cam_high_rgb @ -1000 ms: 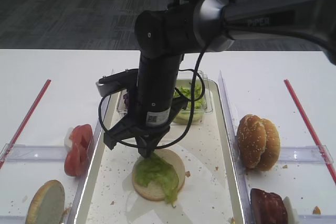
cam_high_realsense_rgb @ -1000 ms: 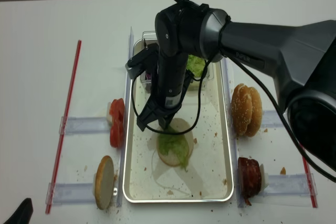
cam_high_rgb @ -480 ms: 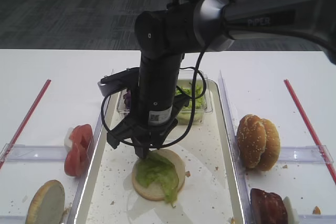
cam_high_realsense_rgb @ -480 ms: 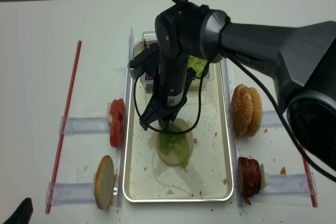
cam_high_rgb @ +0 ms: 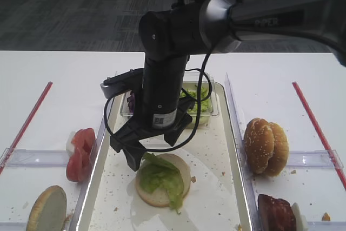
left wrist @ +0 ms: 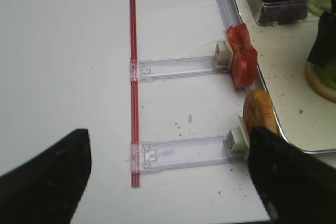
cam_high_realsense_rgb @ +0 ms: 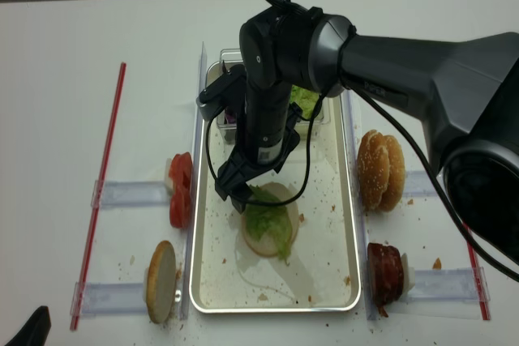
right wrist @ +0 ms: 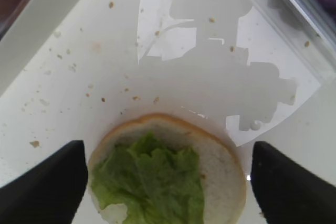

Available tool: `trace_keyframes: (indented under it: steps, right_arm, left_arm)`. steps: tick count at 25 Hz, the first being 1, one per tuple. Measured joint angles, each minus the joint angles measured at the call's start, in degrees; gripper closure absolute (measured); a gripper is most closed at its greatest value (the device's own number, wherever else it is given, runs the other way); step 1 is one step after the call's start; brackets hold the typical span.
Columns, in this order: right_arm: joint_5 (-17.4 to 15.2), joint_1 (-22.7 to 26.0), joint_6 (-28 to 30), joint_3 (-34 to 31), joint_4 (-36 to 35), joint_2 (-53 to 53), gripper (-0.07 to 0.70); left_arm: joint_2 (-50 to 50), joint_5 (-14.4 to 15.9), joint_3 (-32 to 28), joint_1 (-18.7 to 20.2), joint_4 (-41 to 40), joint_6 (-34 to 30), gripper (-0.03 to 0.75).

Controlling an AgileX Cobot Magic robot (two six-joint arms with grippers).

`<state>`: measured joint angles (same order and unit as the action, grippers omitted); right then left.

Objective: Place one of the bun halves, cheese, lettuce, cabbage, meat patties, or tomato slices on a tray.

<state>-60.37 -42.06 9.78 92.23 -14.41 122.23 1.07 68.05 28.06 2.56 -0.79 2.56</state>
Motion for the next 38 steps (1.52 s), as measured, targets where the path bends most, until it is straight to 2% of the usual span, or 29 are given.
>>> trace_keyframes:
  steps: [5, 7, 13, 15, 25, 38]
  right_arm:
    - [-0.14, 0.00, 0.00, 0.00, 0.11, 0.00, -0.017]
    - [-1.24, 0.00, 0.00, 0.53, 0.38, 0.00, -0.017]
    - [-7.78, 0.00, 0.00, 5.83, 3.06, 0.00, -0.017]
    - [-8.88, 0.00, 0.00, 7.99, 4.18, 0.00, -0.017]
    - [-9.69, 0.00, 0.20, 15.29, 6.17, -0.67, -0.013]
    - [-10.47, 0.00, 1.67, 16.46, 11.87, -6.39, 0.075]
  left_arm:
    - [0.00, 0.00, 0.00, 0.00, 0.00, 0.00, 0.152]
    - [0.00, 0.00, 0.00, 0.00, 0.00, 0.00, 0.152]
    - [0.00, 0.00, 0.00, 0.00, 0.00, 0.00, 0.152]
    - [0.00, 0.00, 0.00, 0.00, 0.00, 0.00, 0.152]
    - [0.00, 0.00, 0.00, 0.00, 0.00, 0.00, 0.152]
    - [0.00, 0.00, 0.00, 0.00, 0.00, 0.00, 0.152]
